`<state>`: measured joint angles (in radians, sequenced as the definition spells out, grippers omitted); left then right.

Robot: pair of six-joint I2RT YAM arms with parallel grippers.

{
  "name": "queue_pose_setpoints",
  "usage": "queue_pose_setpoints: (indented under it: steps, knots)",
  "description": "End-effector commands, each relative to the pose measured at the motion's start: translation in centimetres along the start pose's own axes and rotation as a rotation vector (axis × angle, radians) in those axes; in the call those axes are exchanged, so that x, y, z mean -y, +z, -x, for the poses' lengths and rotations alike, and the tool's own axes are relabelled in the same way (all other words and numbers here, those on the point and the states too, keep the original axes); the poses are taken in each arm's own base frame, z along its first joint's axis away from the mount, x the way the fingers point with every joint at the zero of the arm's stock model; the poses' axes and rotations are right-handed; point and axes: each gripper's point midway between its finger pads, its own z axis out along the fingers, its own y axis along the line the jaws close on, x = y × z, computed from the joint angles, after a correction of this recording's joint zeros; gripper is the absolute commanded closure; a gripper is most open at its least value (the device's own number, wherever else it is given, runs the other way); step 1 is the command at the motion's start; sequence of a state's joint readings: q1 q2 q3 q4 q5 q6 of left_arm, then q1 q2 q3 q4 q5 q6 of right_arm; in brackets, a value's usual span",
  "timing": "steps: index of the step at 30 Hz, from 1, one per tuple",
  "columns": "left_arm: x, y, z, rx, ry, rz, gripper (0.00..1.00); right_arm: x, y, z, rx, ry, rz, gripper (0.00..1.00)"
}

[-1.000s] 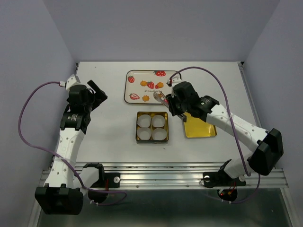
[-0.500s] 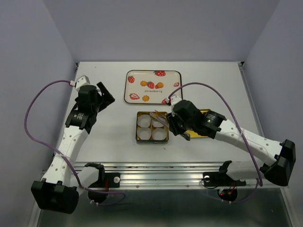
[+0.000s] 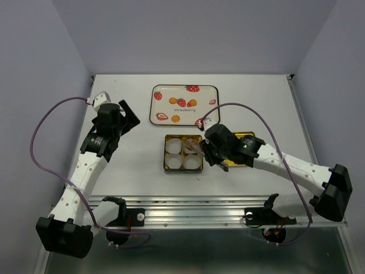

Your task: Pack the cookies

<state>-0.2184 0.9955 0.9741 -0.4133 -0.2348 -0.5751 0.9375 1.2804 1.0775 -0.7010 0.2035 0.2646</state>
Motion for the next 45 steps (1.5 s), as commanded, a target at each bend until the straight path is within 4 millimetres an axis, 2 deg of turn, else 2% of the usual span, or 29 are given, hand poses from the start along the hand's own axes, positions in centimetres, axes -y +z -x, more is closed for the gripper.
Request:
queue_pose_setpoints:
  steps: [1, 7, 26, 33, 45]
  knots:
    - [-0.3, -0.1, 0.4, 0.023, -0.003, 0.023, 0.01, -0.1, 0.7, 1.6, 0.058, -0.019, -0.021, 0.66]
    - [-0.4, -0.1, 0.3, 0.021, 0.002, 0.029, 0.01, -0.1, 1.8, 1.5, 0.035, -0.036, -0.036, 0.66]
    - [-0.7, -0.5, 0.4, 0.042, -0.006, 0.046, 0.01, 0.3, 3.2, 1.5, 0.017, -0.064, -0.076, 0.59]
    - [-0.8, -0.6, 0.4, 0.042, -0.007, 0.052, 0.01, 0.1, 2.7, 2.1, 0.037, -0.061, -0.062, 0.51]
    - [-0.5, -0.8, 0.7, 0.046, 0.0, 0.042, 0.01, -0.4, 0.6, 4.6, 0.11, -0.049, -0.033, 0.47]
